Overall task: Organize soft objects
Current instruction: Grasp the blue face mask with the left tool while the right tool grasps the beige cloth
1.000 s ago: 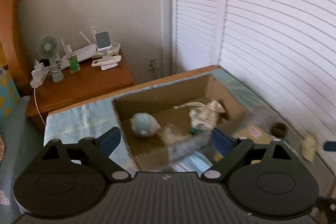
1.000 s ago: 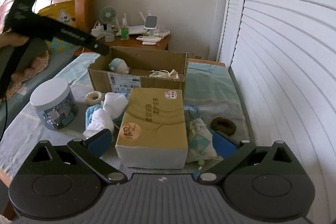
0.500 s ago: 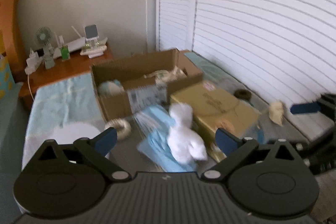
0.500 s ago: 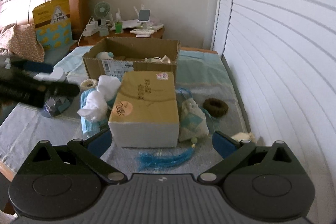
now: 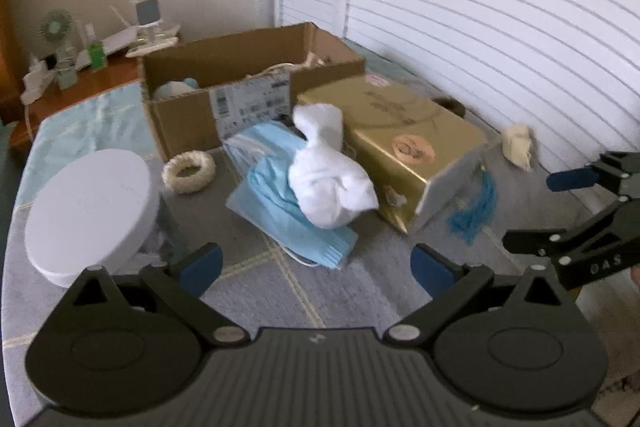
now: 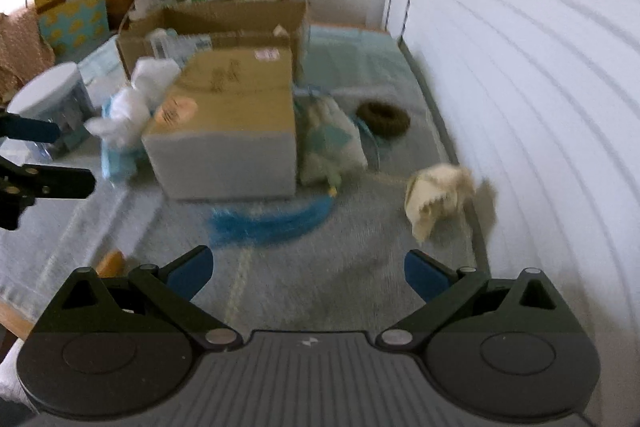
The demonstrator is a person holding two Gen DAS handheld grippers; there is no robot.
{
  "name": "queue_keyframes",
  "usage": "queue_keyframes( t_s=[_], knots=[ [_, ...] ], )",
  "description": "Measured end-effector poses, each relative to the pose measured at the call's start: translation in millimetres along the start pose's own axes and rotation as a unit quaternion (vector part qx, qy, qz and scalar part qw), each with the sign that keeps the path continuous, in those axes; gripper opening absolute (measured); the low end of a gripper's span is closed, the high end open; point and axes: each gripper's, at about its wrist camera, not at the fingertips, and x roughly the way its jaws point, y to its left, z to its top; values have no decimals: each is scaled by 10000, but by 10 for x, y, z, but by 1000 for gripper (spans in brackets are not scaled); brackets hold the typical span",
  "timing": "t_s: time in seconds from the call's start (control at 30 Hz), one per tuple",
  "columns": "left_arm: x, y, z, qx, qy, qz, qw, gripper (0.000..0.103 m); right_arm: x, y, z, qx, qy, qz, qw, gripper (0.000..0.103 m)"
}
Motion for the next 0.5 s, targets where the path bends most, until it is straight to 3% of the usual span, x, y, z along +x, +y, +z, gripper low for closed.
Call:
queue_keyframes(
  t_s=[0.5],
  knots=[
    [131,-53,29,822,74,215,9964,100,152,53,-50,-79,138,133,9998,103]
  ],
)
